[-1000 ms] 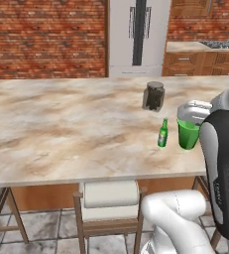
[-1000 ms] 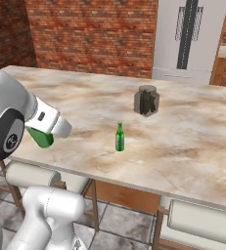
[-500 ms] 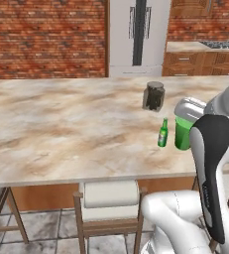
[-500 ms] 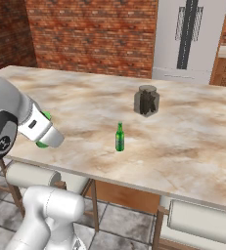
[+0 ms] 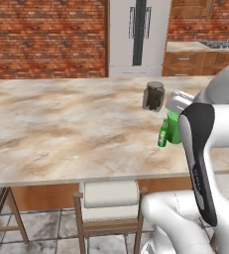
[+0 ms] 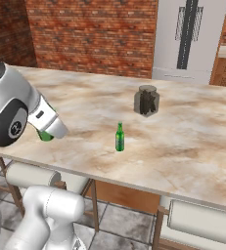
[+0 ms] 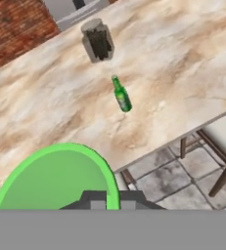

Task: Open the cabinet directly in front. Then move the beer and the cup to the dining counter with the jar on it.

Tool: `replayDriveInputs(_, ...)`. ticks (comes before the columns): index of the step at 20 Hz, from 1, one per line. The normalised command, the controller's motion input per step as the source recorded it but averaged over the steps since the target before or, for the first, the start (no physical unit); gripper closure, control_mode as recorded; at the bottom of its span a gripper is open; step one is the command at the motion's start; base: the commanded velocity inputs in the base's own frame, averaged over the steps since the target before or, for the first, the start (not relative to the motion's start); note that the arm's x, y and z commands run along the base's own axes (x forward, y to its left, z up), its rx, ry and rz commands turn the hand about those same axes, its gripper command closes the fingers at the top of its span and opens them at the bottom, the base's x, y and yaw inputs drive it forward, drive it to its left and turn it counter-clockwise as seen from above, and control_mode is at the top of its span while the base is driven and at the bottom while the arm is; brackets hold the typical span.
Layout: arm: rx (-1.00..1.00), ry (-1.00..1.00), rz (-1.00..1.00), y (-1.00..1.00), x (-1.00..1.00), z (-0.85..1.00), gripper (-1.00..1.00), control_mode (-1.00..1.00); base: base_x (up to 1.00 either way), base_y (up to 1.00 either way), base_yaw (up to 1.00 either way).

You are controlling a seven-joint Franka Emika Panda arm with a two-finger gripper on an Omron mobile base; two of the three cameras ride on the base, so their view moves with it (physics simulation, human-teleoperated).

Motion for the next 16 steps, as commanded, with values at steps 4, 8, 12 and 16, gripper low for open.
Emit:
replayDriveInputs(4, 0.00, 0.12, -0.04, 0.24, 0.64, -0.04, 1.00, -1.00, 0.00, 0.00, 0.00)
replayDriveInputs(8, 0.00, 0.12, -0.02, 0.13, 0.52, -0.06, 1.00, -1.00, 0.00, 0.00, 0.00)
replayDriveInputs(12, -0.04, 0.10, 0.00, 0.00, 0.31, -0.24, 1.00, -1.00, 0.00, 0.00, 0.00)
replayDriveInputs(16, -0.03, 0.11, 0.00, 0.00, 0.13, -0.56, 1.00, -1.00, 0.00, 0.00, 0.00)
